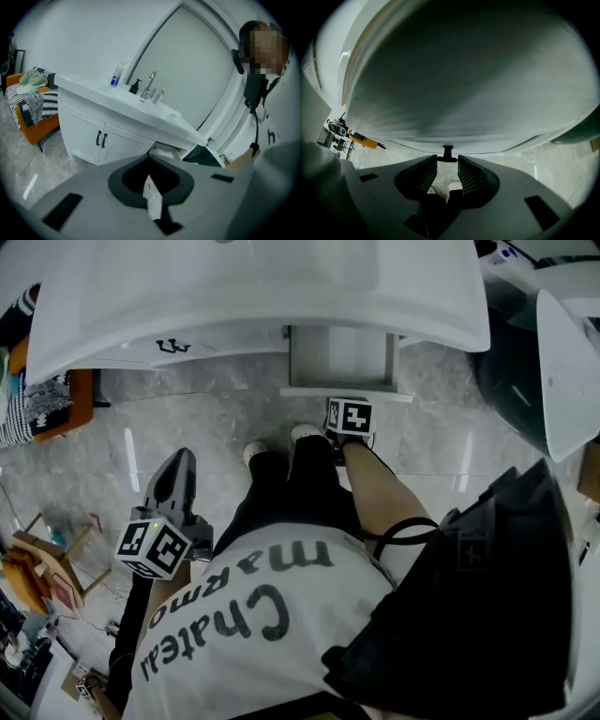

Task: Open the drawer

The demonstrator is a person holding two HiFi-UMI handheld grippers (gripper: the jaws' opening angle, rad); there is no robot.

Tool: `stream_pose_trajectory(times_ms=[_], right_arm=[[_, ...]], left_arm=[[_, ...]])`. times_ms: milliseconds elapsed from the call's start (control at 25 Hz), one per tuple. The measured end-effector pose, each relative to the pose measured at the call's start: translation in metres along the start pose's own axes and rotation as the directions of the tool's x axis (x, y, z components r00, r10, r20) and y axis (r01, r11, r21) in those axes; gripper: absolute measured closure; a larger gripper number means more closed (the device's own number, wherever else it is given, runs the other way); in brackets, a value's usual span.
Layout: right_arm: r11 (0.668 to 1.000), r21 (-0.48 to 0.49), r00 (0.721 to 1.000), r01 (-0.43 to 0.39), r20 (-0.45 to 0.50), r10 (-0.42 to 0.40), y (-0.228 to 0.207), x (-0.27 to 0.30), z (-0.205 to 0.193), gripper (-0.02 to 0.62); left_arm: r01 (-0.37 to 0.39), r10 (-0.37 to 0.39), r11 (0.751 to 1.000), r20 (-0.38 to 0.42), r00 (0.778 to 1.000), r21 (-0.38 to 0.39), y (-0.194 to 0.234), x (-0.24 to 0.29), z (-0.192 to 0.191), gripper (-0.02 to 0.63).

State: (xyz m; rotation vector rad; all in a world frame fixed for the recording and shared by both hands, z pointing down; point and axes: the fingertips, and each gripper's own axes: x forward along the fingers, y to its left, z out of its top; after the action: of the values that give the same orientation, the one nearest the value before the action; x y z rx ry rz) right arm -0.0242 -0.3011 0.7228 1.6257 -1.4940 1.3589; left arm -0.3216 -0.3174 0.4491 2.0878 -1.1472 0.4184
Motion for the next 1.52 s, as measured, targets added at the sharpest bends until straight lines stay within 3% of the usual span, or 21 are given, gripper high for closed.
stream_pose_trajectory(times_ms=[880, 1520], right_arm=[[1.000, 0.007, 1.000, 0.009, -0.002, -0.009, 0.001, -0.009, -0.040, 0.449], [0.999, 0.000, 0.999, 0.043, 0.011, -0.043, 0.000, -0.008, -0.043, 0.443]], left_arm=[[0.116, -0.109, 0.989, -0.086, 0.990, 0.086, -0.021, 0.025, -0.001, 0.598], [0.133, -0.122, 0.986, -0.111, 0.986, 0.102, -0.013, 0.027, -0.002, 0.598]])
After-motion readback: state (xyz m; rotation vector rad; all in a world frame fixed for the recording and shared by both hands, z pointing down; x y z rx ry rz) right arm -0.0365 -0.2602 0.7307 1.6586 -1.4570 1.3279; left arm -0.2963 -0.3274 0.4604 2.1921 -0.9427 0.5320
